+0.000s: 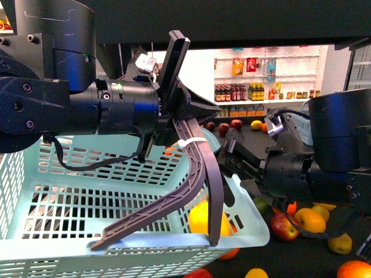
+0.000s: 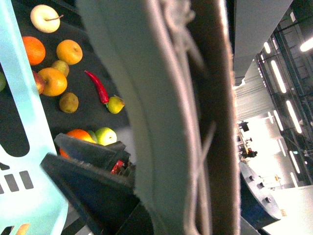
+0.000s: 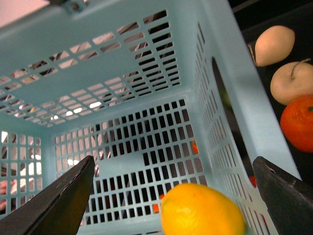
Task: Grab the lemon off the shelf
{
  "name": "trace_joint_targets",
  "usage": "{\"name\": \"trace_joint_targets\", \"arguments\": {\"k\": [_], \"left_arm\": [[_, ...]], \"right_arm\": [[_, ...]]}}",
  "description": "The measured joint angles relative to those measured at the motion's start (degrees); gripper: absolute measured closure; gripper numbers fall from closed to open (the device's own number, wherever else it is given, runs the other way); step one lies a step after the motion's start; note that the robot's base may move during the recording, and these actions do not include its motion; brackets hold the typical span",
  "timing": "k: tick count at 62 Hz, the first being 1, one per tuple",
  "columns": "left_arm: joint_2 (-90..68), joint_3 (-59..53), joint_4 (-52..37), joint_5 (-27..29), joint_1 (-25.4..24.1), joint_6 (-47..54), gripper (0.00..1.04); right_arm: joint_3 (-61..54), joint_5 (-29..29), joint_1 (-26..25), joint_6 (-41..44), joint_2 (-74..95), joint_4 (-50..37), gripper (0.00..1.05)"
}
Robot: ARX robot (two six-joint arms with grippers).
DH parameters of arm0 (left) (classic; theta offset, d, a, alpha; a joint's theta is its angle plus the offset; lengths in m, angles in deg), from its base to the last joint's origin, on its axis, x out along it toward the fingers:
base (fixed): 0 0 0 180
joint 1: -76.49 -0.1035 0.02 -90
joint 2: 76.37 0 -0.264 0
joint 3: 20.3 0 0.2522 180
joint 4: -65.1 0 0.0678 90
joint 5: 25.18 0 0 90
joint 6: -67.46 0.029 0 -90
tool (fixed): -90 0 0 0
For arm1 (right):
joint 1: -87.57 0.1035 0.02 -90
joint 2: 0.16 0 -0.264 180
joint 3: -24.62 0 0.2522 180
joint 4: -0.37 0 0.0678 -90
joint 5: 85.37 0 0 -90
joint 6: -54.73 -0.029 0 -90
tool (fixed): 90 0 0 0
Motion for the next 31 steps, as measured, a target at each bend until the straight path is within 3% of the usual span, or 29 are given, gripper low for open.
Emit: {"name": "trace_joint_targets", "arguments": {"k": [6, 15, 23, 31], "left_arm": [[-0.07, 0.00, 0.00, 0.02, 0.00, 0.15, 0.99], [-0.07, -0.02, 0.00, 0.02, 0.00, 0.13, 0.99], [-0.07, -0.02, 0.00, 0.02, 0.00, -0.02, 0.99], [-0.07, 0.00, 0.00, -0.04, 0.00, -0.02, 0.99]], "right_arm": [[0.20, 1.22, -3.10, -0.98, 0.00, -1.09, 0.07], [3.30, 9.03, -8.81, -0.11, 2.64, -0.63, 0.07], [7.26, 18.21, -11.74, 7.89, 9.49, 4.83, 0.07], [11.63, 25.94, -11.91, 19.89, 20.20, 17.18, 0.07]]}}
